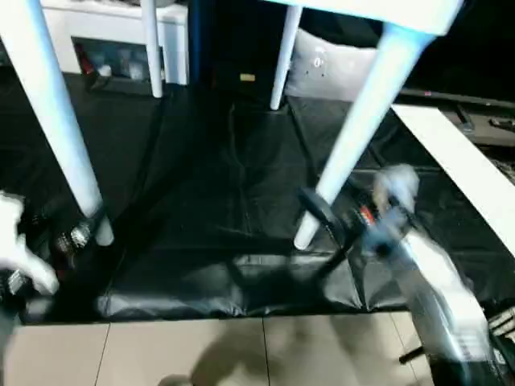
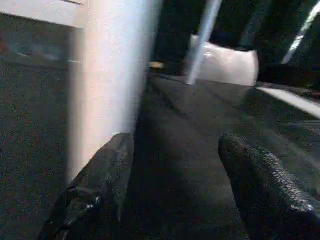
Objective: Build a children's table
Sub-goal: Flip table
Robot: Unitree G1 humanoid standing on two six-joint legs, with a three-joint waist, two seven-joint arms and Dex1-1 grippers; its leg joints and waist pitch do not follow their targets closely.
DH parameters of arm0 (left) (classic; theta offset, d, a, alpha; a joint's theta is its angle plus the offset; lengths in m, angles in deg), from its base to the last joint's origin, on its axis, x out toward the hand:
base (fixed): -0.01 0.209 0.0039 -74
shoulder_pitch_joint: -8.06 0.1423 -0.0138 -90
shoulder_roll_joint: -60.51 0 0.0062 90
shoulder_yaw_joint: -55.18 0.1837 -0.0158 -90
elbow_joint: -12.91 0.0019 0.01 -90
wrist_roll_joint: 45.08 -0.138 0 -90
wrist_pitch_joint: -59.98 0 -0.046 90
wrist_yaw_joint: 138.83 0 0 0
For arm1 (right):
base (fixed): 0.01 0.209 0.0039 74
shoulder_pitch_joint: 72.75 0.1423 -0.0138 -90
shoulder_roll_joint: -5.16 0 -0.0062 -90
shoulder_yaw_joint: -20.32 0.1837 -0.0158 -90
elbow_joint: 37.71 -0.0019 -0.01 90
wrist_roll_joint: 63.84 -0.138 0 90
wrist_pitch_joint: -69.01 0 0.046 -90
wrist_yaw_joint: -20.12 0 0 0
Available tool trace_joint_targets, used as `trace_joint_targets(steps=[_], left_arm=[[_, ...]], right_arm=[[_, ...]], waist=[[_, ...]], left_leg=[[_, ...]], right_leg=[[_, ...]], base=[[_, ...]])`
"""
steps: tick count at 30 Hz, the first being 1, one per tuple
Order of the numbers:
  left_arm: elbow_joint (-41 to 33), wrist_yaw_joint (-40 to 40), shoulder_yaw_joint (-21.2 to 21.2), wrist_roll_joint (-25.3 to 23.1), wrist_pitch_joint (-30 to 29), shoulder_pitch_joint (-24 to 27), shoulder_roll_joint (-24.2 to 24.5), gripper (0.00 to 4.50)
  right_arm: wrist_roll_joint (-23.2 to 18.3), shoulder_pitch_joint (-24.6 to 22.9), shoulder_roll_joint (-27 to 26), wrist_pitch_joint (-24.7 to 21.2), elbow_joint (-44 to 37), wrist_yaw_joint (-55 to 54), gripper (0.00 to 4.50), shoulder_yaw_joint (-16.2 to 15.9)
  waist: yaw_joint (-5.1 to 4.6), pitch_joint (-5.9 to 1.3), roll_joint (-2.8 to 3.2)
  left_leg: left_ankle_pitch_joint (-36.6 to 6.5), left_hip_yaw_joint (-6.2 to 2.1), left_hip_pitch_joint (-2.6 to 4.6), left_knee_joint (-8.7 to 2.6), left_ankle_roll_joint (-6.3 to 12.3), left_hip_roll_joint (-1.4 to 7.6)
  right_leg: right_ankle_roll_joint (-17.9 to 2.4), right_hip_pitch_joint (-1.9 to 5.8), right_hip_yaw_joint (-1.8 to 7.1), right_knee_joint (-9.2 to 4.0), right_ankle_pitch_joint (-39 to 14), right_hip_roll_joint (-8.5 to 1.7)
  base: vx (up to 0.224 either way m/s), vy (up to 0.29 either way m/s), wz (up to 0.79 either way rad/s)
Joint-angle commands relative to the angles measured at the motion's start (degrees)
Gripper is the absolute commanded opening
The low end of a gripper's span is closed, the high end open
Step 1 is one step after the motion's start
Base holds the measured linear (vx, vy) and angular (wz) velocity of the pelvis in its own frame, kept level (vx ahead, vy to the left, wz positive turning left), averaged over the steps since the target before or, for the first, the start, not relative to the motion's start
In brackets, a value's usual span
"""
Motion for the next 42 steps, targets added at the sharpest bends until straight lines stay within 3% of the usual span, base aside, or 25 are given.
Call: trace_joint_targets(steps=[1, 8, 13, 20, 21, 22, 23, 24, 25, 26, 27, 28, 29, 30, 31, 32, 33, 34, 35, 36, 37, 38, 39, 40, 42], left_arm=[[-4.6, 2.1, 4.5, 1.3, -2.0, 0.2, -2.1, 3.16], [-9.1, 8.6, 14.3, -2.7, -3.1, 0.6, -6.9, 3.16], [-7.8, 10.5, 16.1, -4.8, -3.3, 0.2, -7.8, 3.16], [-6.6, 13.2, 17.9, -6.2, -2.5, -1.1, -8.5, 3.16], [-6.4, 13.2, 18.1, -6.4, -2.4, -1.2, -8.7, 3.16], [-6.4, 13.2, 18.3, -6.6, -2.2, -1.3, -8.8, 3.16], [-6.3, 13.2, 18.6, -6.7, -2.2, -1.3, -8.8, 3.16], [-6.1, 12.9, 19.0, -6.9, -2.0, -1.4, -8.6, 3.16], [-6.0, 12.9, 19.7, -7.1, -2.1, -1.5, -8.5, 3.16], [-5.7, 12.8, 20.5, -7.3, -2.2, -1.8, -8.2, 3.16], [-5.5, 12.7, 21.0, -7.5, -2.2, -2.0, -8.0, 3.16], [-5.2, 12.7, 21.5, -7.7, -2.1, -2.2, -7.9, 3.16], [-4.3, 12.8, 22.3, -8.5, -1.9, -2.7, -7.7, 3.16], [-3.5, 12.7, 23.1, -9.1, -1.5, -3.2, -7.6, 3.16], [-2.7, 12.7, 23.6, -9.4, -1.6, -3.6, -7.7, 3.16], [-2.6, 12.7, 23.7, -9.5, -1.6, -3.7, -7.7, 3.16], [-2.0, 12.2, 24.1, -9.5, -1.2, -3.7, -7.7, 3.16], [-1.6, 11.7, 24.5, -9.6, -0.6, -3.5, -7.6, 3.16], [-1.3, 11.5, 24.8, -9.8, -0.3, -3.4, -7.5, 3.16], [-1.1, 11.3, 25.1, -9.9, 0.0, -3.1, -7.4, 3.16], [-0.3, 9.7, 25.9, -9.6, 1.0, -2.6, -6.9, 3.16], [-0.1, 9.2, 26.1, -9.5, 1.2, -2.5, -6.7, 3.16], [0.7, 8.1, 26.6, -9.5, 2.1, -2.2, -6.4, 3.16], [1.3, 7.6, 27.1, -9.9, 2.6, -2.0, -5.9, 3.16], [3.0, 7.3, 28.1, -11.3, 4.0, -2.0, -5.1, 3.16]], right_arm=[[-1.2, -1.3, 0.0, -1.5, -4.1, -2.6, 4.5, 1.7], [-1.3, -8.0, -1.6, -8.0, -13.6, -9.2, 4.5, 0.0], [-1.4, -8.1, -2.3, -9.9, -15.3, -11.4, 4.5, -2.1], [1.5, -8.0, -0.7, -10.9, -15.3, -11.9, 4.5, -3.5], [1.7, -8.0, -0.5, -11.0, -15.2, -11.9, 4.5, -3.7], [1.9, -8.1, -0.3, -11.0, -15.2, -11.9, 4.5, -3.8], [1.9, -8.1, -0.1, -11.1, -15.1, -12.0, 4.5, -3.9], [2.0, -7.9, 0.0, -11.2, -15.2, -12.1, 4.5, -3.9], [1.9, -7.6, 0.2, -11.5, -15.2, -12.2, 4.5, -3.8], [1.8, -7.2, 0.5, -11.6, -15.0, -12.1, 4.5, -3.7], [1.8, -6.9, 0.8, -11.7, -14.9, -12.0, 4.5, -3.7], [1.6, -6.7, 0.9, -11.8, -14.7, -11.9, 4.5, -3.5], [1.4, -6.2, 1.2, -11.9, -14.1, -11.9, 4.5, -3.1], [1.1, -5.8, 1.6, -12.1, -13.6, -11.6, 4.5, -2.9], [1.0, -5.7, 1.8, -12.3, -13.3, -11.3, 4.5, -2.8], [0.9, -5.7, 1.9, -12.3, -13.3, -11.3, 4.5, -2.8], [1.0, -5.9, 2.1, -12.2, -13.2, -10.8, 4.5, -2.9], [1.1, -6.3, 2.2, -11.9, -13.2, -10.3, 4.5, -3.1], [1.2, -6.6, 2.3, -11.4, -13.2, -10.0, 4.5, -3.3], [1.3, -7.0, 2.4, -10.9, -13.3, -9.6, 4.5, -3.5], [0.6, -7.5, 2.9, -9.8, -12.8, -7.2, 4.5, -4.1], [0.5, -7.6, 3.1, -9.3, -12.6, -6.5, 4.5, -4.3], [0.0, -7.7, 3.7, -8.5, -12.0, -4.5, 4.5, -4.7], [-0.4, -7.8, 4.1, -8.3, -11.4, -3.2, 4.5, -4.9], [-0.6, -7.6, 4.6, -8.8, -10.2, -1.9, 4.5, -5.2]], waist=[[-0.07, -1.8, 1.51], [-1.05, -1.48, 1.37], [-2.2, -1.57, 1.96], [-2.12, -1.53, 2.21], [-2.1, -1.61, 2.21], [-2.23, -2.28, 2.11], [-2.23, -2.88, 2.07], [-2.31, -4.11, 1.94], [-2.3, -5.28, 1.98], [-2.02, -5.08, 2.67], [-2.1, -5.33, 2.05], [-2.3, -3.8, 1.89], [-2.65, -2.91, 2.41], [-4.62, -1.28, 3.24], [-1.73, -0.65, 5.69], [1.08, -0.03, 4.79], [4.33, -1.03, 6.36], [1.26, -4.04, 0.24], [1.29, -1.23, 1.49], [2.4, 0.05, 2.65], [2.54, 0.59, 2.54], [2.78, 0.73, 3.19], [2.47, -1.12, 4.75], [1.19, -1.43, 5.85], [0.14, -2.26, 6.47]], left_leg=[[-23.9, -1.18, 1.21, -4.98, -2.6, 2.26], [-28.0, -1.89, 1.47, -4.69, -3.37, 1.59], [-29.6, -2.33, 1.43, -5.03, -3.58, 1.83], [-30.1, -2.23, 1.76, -5.2, -3.64, 1.96], [-28.6, -2.2, 1.47, -5.24, -3.49, 2.04], [-16.1, -1.68, -0.41, -5.03, -1.53, 2.11], [-8.5, -1.39, -1.09, -4.58, -0.18, 1.92], [4.4, -0.35, -2.04, -2.49, 3.46, 0.56], [11.0, -0.11, -3.24, -1.34, 6.53, -0.77], [9.6, -0.15, -3.36, -1.62, 7.27, -0.49], [5.8, 0.17, -3.53, -1.29, 8.43, -0.58], [-18.5, 0.1, -1.62, -1.01, 5.4, 0.06], [-27.1, -0.25, 0.34, -0.68, 2.98, 0.21], [-38.7, -1.47, 2.59, -0.41, -0.7, 0.5], [-53.8, -1.97, -7.93, -11.44, -2.52, 5.38], [-57.4, 1.73, -10.59, -11.26, -5.95, 3.73], [-52.3, 5.44, -10.14, -10.44, -4.99, 1.81], [-30.4, 4.03, -2.11, 0.47, -6.17, 2.62], [-13.2, -1.45, -0.72, 11.15, -2.53, -0.07], [-3.9, -4.18, -3.64, 11.27, 0.76, -2.14], [-5.3, -5.74, -3.18, 10.39, -0.52, -2.66], [-8.1, -6.06, -1.42, 9.27, -1.58, -2.21], [-15.1, -6.07, 1.1, 3.41, -3.44, -0.18], [-26.8, -7.13, 0.2, -1.54, -3.48, 2.29], [-28.0, -7.32, 0.32, -3.49, -2.11, 2.54]], right_leg=[[-2.5, 0.82, 3.88, -6.81, -25.4, -5.11], [3.1, 0.74, 2.89, -8.86, -37.0, -5.1], [2.1, 0.85, 2.62, -8.71, -33.2, -5.0], [1.3, 0.72, 2.82, -8.74, -29.7, -4.85], [0.9, 0.71, 2.96, -8.65, -27.6, -4.8], [-2.4, 0.7, 3.19, -7.4, -12.8, -3.97], [-4.1, 0.52, 3.11, -6.57, -4.5, -3.33], [-7.2, -0.56, 2.48, -5.59, 9.5, -2.34], [-8.7, -0.72, 1.69, -5.11, 17.3, -2.07], [-8.9, -1.62, 1.19, -5.86, 15.8, -2.24], [-8.5, -1.84, 0.91, -6.63, 11.9, -2.17], [-3.9, -2.66, 0.01, -9.21, -20.9, -3.56], [-0.1, -3.49, -1.01, -10.47, -33.6, -3.53], [7.4, -4.0, -5.68, -14.29, -46.8, -1.81], [2.5, 6.01, -4.13, 8.55, -27.4, -0.41], [-0.5, 6.1, -4.89, 9.16, -20.0, 0.59], [-0.5, 6.68, -1.56, 11.26, -23.8, 0.64], [5.9, 1.8, 4.71, 4.68, -53.1, -5.94], [3.7, -4.09, 7.97, -8.69, -66.1, -13.8], [1.8, -1.38, 10.06, -9.04, -67.9, -10.38], [-2.0, 0.31, 8.38, -7.36, -60.3, -9.5], [-3.4, 0.22, 7.03, -6.64, -56.0, -9.22], [-5.9, 1.1, 4.39, -3.78, -38.8, -5.81], [-6.5, 1.97, 3.77, -1.27, -25.6, -3.56], [-7.2, 3.7, 3.58, -1.6, -11.1, -4.2]], base=[[0.0, 0.0, 0.0], [0.0, 0.0, 0.0], [0.0, 0.0, 0.0], [0.0, 0.0, 0.0], [0.0, 0.0, 0.0], [0.0, 0.0, 0.0], [0.0, 0.0, 0.0], [0.0, 0.0, 0.0], [0.0, 0.0, 0.0], [0.0, 0.0, 0.0], [-0.096, 0.004, -0.05], [-0.133, 0.023, -0.03], [-0.133, 0.023, -0.03], [-0.162, 0.026, -0.12], [0.076, 0.049, -0.1], [0.076, 0.049, -0.1], [0.118, 0.029, 0.03], [-0.002, -0.119, -0.03], [-0.002, -0.119, -0.03], [-0.009, -0.119, 0.09], [-0.089, 0.026, 0.17], [-0.089, 0.026, 0.17], [-0.075, 0.067, 0.13], [-0.064, 0.063, 0.14], [-0.041, 0.063, 0.07]])
